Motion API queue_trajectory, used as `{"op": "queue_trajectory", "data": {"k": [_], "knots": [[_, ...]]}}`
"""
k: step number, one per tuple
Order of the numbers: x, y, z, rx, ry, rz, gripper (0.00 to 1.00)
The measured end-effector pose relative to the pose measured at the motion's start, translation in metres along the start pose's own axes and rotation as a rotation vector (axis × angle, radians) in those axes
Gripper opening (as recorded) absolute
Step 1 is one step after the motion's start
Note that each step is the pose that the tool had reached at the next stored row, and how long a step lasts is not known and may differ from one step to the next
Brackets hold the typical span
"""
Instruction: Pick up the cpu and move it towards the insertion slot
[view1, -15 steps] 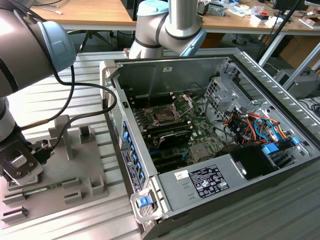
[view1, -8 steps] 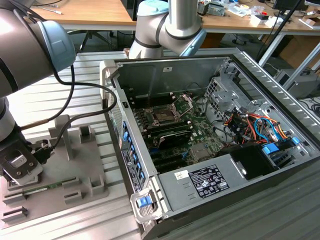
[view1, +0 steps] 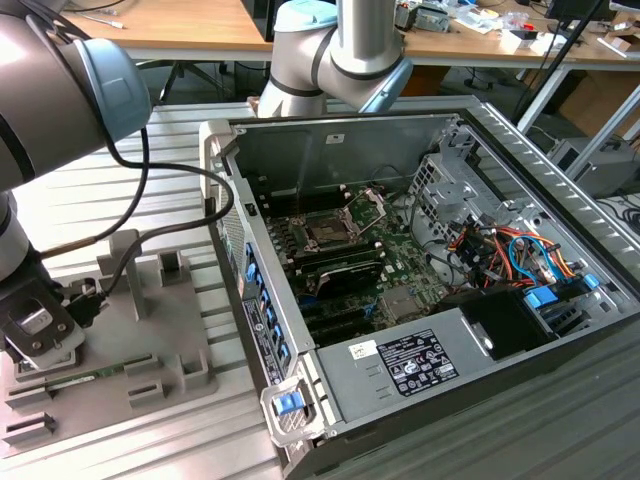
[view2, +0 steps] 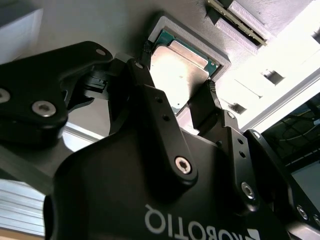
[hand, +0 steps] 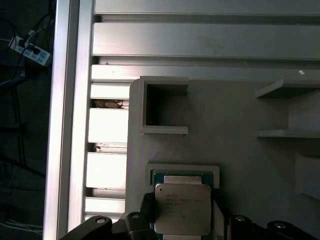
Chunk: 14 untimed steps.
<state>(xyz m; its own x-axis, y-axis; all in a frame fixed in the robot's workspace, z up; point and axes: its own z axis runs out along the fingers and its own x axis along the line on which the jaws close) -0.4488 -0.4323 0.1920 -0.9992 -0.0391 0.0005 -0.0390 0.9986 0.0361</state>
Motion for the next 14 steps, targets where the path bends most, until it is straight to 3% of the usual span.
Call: {"op": "queue_trajectory", "data": {"k": [14], "knots": [[0.0000,0.0001,-0.0034,0.0000,0.0000,0.000,0.55]]}}
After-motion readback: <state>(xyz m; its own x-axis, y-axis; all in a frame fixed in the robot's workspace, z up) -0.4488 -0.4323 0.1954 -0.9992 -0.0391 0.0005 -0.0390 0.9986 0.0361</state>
